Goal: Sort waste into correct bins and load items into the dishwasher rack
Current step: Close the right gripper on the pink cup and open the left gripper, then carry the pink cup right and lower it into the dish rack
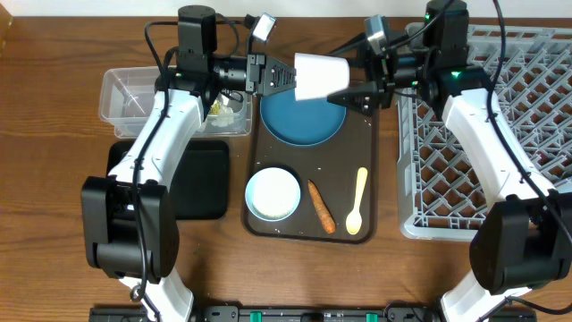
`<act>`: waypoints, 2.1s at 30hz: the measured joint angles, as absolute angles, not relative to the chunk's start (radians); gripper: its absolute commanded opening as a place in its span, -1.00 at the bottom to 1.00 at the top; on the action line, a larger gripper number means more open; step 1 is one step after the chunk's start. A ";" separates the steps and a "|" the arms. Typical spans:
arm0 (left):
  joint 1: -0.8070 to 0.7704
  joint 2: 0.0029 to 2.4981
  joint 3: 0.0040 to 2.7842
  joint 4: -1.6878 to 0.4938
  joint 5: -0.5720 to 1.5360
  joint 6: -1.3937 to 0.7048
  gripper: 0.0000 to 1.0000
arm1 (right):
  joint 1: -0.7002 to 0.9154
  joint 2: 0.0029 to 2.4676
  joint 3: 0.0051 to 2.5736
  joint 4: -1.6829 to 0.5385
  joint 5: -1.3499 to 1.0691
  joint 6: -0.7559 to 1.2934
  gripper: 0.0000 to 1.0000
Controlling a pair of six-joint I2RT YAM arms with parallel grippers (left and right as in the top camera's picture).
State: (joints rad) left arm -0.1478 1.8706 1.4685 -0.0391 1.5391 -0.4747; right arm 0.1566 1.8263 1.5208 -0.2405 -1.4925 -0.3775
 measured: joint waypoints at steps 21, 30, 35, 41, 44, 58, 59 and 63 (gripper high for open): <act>-0.147 1.871 1.468 -0.037 1.533 -0.474 -0.35 | 0.173 1.826 1.521 -0.240 -1.438 -0.356 -0.22; -0.148 1.871 1.468 -0.148 1.316 -0.469 -0.10 | 0.173 1.826 1.521 -0.296 -1.213 -0.177 -0.49; -0.148 1.871 1.470 -0.341 1.069 -0.391 -0.03 | 0.171 1.826 1.521 -0.447 -1.004 -0.119 -0.64; -0.148 1.855 1.469 -0.537 0.785 -0.272 -0.03 | 0.141 1.826 1.525 -0.665 -0.764 -0.104 -0.75; -0.148 1.806 1.468 -0.616 0.644 -0.229 -0.03 | 0.104 1.824 1.566 -0.803 -0.620 -0.094 -0.78; -0.148 1.629 1.470 -0.844 0.209 -0.156 -0.02 | -0.151 1.765 1.887 -1.233 -0.082 -0.068 -0.80; -0.148 1.629 1.470 -0.844 0.202 -0.155 -0.02 | -0.181 1.765 1.887 -1.253 -0.055 -0.058 -0.80; -0.148 1.629 1.470 -0.844 0.180 -0.155 -0.01 | -0.291 1.772 1.887 -1.314 0.006 -0.028 -0.80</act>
State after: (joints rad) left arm -0.1478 1.6295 1.4700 -0.8444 0.1802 -0.1551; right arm -0.2913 1.7721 1.8866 -1.3144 0.0059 -0.0284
